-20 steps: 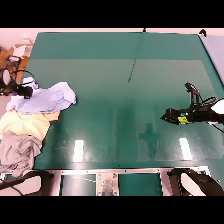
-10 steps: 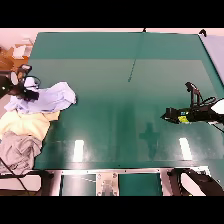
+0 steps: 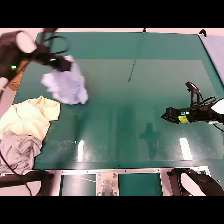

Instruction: Fold the shirts.

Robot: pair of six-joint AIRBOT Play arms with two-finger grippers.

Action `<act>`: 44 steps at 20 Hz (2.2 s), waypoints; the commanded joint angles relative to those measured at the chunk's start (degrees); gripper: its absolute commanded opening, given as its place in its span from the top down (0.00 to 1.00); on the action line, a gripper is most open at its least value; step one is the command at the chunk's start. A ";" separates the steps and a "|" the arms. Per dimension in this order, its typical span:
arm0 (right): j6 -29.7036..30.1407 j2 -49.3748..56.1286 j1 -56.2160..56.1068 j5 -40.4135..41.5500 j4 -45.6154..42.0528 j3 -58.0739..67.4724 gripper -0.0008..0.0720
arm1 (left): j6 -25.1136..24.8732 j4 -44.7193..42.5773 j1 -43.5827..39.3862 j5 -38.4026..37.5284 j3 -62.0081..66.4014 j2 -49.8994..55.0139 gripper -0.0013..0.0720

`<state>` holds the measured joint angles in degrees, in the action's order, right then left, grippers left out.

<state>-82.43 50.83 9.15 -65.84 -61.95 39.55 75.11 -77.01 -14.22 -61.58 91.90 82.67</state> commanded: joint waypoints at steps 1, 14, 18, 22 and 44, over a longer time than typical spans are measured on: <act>0.00 0.02 1.18 -0.15 -0.04 1.36 0.96 | 1.49 7.17 -14.95 1.99 2.95 0.37 0.95; -0.04 0.09 9.84 -3.13 -0.17 3.96 0.36 | 5.90 7.41 -25.31 2.58 6.67 12.98 0.02; -1.55 0.04 8.79 -8.74 1.01 -3.19 0.36 | 8.63 7.48 -10.97 -7.13 12.46 13.03 0.02; -0.87 0.09 3.67 0.04 9.62 -17.51 0.36 | 7.87 15.87 -1.46 -3.45 5.75 14.19 0.02; -10.40 11.50 13.55 1.73 -10.32 5.70 0.97 | -8.37 42.97 -19.02 13.68 4.04 32.94 0.49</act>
<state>-88.29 62.24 18.33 -61.78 -63.35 40.34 67.11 -34.63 -31.27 -49.74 95.50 115.55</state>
